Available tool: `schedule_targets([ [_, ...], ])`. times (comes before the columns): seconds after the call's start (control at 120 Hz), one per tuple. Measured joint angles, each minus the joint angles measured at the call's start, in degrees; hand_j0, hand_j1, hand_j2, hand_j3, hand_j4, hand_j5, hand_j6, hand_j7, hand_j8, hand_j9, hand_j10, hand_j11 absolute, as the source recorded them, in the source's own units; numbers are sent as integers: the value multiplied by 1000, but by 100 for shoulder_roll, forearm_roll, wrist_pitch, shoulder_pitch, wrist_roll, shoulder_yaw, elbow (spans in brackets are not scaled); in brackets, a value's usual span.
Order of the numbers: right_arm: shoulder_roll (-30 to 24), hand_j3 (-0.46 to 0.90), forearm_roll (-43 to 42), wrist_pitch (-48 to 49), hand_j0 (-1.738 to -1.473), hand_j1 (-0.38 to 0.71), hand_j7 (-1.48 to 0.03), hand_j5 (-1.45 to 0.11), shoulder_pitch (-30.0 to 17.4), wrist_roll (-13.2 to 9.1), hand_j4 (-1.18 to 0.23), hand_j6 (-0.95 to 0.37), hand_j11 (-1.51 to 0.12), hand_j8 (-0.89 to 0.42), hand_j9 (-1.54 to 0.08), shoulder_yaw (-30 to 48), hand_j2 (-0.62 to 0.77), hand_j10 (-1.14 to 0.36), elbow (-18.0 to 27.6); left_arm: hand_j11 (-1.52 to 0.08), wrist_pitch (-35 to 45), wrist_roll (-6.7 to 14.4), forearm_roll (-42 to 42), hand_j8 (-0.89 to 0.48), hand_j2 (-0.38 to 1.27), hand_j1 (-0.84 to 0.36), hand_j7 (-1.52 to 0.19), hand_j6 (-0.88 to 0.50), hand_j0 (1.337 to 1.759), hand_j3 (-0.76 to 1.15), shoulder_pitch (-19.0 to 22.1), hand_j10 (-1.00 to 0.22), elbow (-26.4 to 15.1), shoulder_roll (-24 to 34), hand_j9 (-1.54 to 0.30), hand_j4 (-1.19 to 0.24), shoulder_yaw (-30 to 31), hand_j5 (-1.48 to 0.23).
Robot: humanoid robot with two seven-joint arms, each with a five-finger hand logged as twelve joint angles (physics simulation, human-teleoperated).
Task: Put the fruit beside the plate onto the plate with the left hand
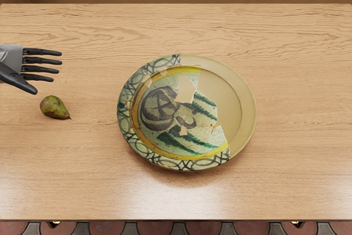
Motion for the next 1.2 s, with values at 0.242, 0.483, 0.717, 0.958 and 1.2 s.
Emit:
schedule_targets([
  [0.242,0,0,0,0,-1658,-322,-29,-29,0,0,-22,-22,-29,-22,-29,1,-4,-22,0,-74,-1,0,683,-57,11,281,-74,-57,1658,0,-344,-57,4,-17,-74,-57,346,-74],
  [0.483,0,0,0,0,-1658,-322,-29,-29,0,0,-22,-22,-29,-22,-29,3,-4,-22,0,-34,34,0,2081,-28,5,318,-34,-28,1658,0,-1454,-28,-3,-478,-34,-28,1461,-35],
  [0.717,0,0,0,0,-1658,-322,-29,-29,0,0,-22,-22,-29,-22,-29,3,-4,-22,0,-44,1108,0,3811,-39,7,309,-44,-39,1658,0,-1648,-37,-67,-1037,-44,-38,2424,-45],
  [0.958,0,0,0,0,-1658,-322,-29,-29,0,0,-22,-22,-29,-22,-29,4,-4,-22,0,-61,2425,0,5060,-53,10,294,-62,-54,1658,0,-1661,-52,-124,-1359,-61,-52,2757,-62],
  [1.2,0,0,0,0,-1658,-322,-29,-29,0,1,-22,-22,-29,-22,-29,4,-4,-22,0,-40,2712,0,5247,-39,8,314,-41,-39,1658,0,-1772,-36,-392,-1615,-41,-37,3291,-41],
])
